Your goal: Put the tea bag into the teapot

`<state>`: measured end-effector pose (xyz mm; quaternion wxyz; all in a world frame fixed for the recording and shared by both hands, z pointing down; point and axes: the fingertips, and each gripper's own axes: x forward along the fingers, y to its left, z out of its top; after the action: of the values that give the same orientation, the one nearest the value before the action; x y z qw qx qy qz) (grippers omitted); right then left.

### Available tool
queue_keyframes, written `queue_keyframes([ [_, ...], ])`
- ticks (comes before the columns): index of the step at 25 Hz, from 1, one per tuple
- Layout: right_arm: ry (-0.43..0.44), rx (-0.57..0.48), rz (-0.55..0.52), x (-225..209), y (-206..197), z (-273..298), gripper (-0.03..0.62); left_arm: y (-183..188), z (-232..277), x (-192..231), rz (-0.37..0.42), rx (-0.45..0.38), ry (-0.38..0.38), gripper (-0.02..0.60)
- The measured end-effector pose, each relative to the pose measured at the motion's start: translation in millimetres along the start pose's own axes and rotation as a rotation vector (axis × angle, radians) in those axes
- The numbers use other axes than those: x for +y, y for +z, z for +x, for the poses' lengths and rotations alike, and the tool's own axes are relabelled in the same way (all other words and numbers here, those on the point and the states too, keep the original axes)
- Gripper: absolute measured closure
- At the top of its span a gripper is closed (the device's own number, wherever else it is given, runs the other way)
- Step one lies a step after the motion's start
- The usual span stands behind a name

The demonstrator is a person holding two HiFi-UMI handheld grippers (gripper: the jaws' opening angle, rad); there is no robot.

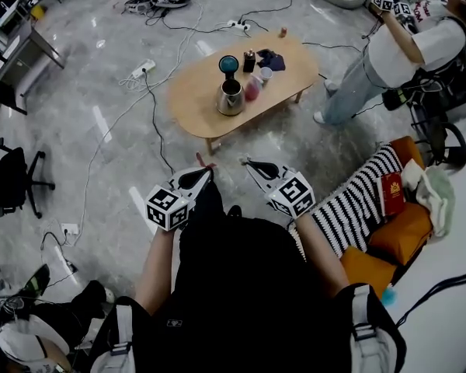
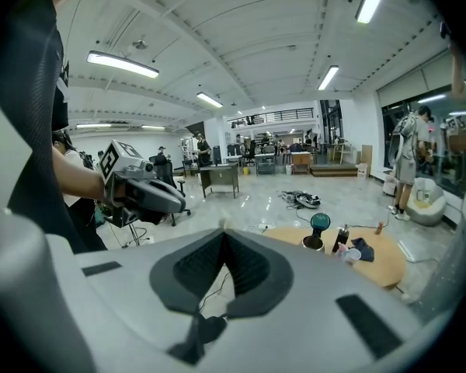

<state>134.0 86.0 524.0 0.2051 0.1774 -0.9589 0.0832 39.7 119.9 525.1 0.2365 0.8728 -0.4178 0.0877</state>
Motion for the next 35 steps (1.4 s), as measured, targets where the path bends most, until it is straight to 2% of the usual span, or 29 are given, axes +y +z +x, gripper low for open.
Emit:
queue_keyframes([
  [7,-0.011,0.007,0.017,-21,10,24,0.588,13,15,33,-0.019,0.009,-0.015,0.571],
  [16,-0.045,0.025,0.064,-55,26,68,0.587,43,43,88,-0.013,0.043,-0.08,0.571],
  [27,-0.102,0.062,0.118,-93,38,118,0.588,68,88,141,0.004,0.118,-0.209,0.571],
  [35,-0.187,0.065,0.133,-120,54,146,0.588,87,106,169,0.049,0.163,-0.316,0.571],
])
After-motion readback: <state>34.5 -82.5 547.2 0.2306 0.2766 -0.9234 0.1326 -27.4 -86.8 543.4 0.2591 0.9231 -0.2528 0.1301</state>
